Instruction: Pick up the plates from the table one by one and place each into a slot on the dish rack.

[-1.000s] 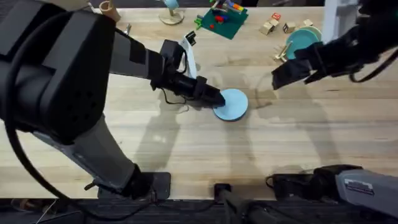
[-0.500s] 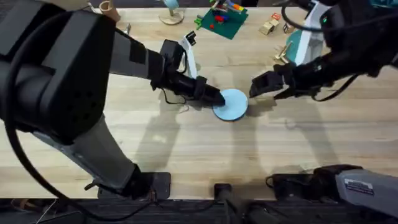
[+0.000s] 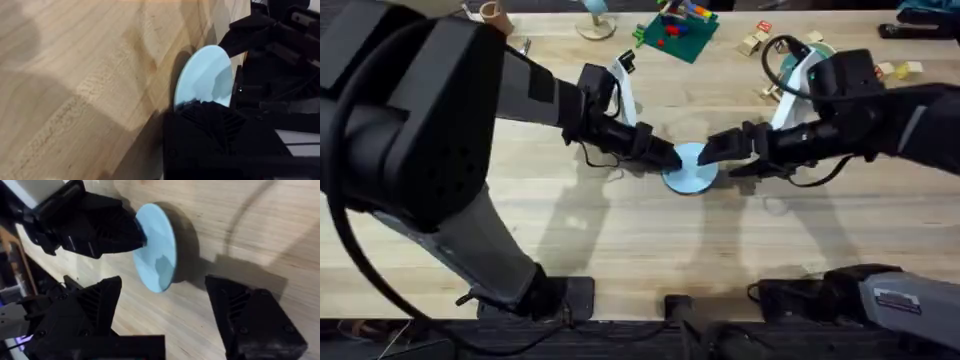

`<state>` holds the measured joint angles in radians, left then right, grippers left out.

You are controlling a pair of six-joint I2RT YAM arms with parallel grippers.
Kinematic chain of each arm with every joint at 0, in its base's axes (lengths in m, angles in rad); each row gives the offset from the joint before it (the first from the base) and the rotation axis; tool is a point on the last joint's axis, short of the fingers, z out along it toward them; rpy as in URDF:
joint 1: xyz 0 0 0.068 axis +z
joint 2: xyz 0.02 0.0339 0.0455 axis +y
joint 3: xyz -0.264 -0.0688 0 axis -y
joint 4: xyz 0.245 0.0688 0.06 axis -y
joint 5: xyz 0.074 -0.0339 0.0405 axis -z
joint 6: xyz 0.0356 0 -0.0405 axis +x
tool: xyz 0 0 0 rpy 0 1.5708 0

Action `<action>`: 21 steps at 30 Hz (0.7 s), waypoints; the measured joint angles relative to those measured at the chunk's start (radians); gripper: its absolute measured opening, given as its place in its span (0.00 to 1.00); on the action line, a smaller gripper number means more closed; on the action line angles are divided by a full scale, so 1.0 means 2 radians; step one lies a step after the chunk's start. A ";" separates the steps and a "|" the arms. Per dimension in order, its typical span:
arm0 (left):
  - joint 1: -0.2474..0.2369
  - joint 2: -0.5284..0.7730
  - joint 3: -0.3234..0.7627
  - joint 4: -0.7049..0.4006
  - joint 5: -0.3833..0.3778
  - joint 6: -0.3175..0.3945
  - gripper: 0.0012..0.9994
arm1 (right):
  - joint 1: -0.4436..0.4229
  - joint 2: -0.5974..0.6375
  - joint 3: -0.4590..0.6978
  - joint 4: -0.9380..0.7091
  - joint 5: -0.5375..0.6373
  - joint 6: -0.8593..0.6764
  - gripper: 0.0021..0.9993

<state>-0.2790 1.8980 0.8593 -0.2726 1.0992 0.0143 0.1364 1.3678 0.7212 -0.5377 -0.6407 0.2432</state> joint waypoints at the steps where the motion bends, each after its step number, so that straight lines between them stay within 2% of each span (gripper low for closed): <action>1: 0.000 0.000 0.000 0.000 0.000 0.000 0.04 | 0.004 0.000 -0.005 0.011 -0.002 0.008 1.00; 8: 0.000 0.000 0.000 0.000 0.000 0.000 0.04 | 0.040 0.000 -0.014 0.070 -0.007 0.055 1.00; 13: 0.000 0.000 0.000 0.000 0.000 0.000 0.04 | 0.057 0.000 -0.015 0.074 0.007 0.078 0.96; 15: 0.000 0.000 0.000 0.000 0.000 0.000 0.04 | 0.060 0.000 -0.015 0.075 0.011 0.082 0.88; 21: 0.000 0.000 0.000 0.000 0.000 0.000 0.04 | 0.061 0.003 -0.015 0.084 0.020 0.088 0.47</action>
<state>-0.2790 1.8980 0.8593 -0.2726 1.0992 0.0141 0.2581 1.3732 0.6914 -0.3695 -0.6009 0.4198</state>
